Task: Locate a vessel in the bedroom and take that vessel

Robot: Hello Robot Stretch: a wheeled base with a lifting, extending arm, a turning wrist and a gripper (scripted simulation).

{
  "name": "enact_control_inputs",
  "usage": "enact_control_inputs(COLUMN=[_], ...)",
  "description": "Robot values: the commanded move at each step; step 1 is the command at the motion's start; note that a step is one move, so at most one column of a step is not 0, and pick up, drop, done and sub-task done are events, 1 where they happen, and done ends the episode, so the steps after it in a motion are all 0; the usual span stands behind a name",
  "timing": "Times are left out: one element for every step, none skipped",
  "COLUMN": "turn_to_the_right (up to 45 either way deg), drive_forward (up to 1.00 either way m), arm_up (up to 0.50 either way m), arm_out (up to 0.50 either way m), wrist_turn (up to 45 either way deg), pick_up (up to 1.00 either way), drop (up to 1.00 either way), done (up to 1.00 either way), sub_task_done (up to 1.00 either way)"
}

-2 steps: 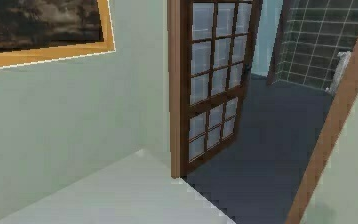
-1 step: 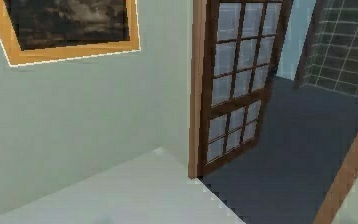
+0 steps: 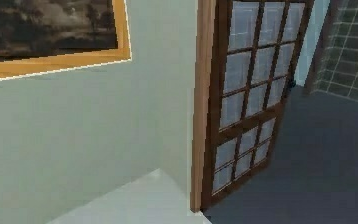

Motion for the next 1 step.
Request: enact_control_inputs(turn_to_the_right=[6.0], drive_forward=[0.00], arm_up=[0.00], arm_out=[0.00], wrist_turn=[0.0], pick_up=[0.00], drop=[0.00], done=[0.00], sub_task_done=[0.00])
